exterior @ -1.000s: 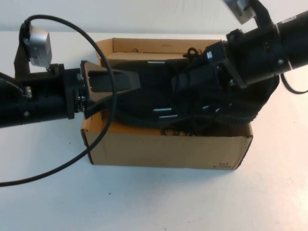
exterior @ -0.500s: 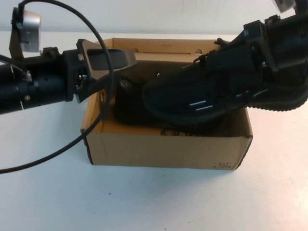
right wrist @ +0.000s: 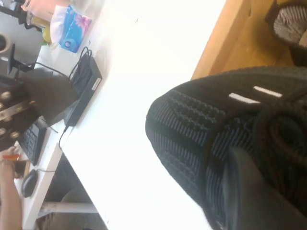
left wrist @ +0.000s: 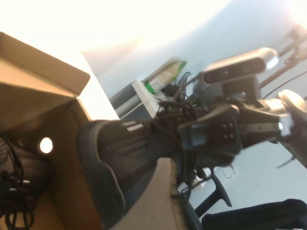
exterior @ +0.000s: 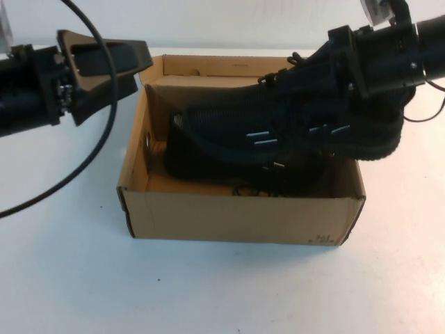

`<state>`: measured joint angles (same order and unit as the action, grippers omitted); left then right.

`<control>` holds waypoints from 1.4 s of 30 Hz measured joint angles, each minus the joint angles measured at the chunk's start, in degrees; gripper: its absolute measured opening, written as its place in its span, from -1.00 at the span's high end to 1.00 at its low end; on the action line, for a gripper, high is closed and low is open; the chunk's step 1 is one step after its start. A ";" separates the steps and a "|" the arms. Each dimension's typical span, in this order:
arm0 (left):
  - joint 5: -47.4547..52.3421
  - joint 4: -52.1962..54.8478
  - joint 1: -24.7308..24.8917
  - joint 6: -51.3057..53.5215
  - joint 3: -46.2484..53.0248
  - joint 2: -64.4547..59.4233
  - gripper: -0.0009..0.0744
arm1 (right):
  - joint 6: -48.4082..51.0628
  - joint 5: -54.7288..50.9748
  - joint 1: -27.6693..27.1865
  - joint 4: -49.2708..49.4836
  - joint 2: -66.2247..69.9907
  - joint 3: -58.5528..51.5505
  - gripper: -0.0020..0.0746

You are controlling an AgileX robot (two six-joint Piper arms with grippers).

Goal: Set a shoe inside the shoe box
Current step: Place the shoe in the shoe box

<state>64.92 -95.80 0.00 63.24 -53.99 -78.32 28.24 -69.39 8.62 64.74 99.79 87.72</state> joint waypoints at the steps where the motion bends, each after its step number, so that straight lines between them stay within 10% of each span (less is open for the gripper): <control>1: 0.93 0.00 -0.82 0.00 0.00 0.10 -0.72 | 0.03 0.00 0.28 0.00 0.68 1.05 0.66; 42: 2.51 0.11 -6.48 0.12 0.00 0.12 -0.71 | -9.48 11.48 10.19 -3.59 16.98 6.71 0.66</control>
<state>67.43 -95.69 -6.48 63.36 -53.99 -78.20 18.75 -57.91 18.81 61.14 116.77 94.43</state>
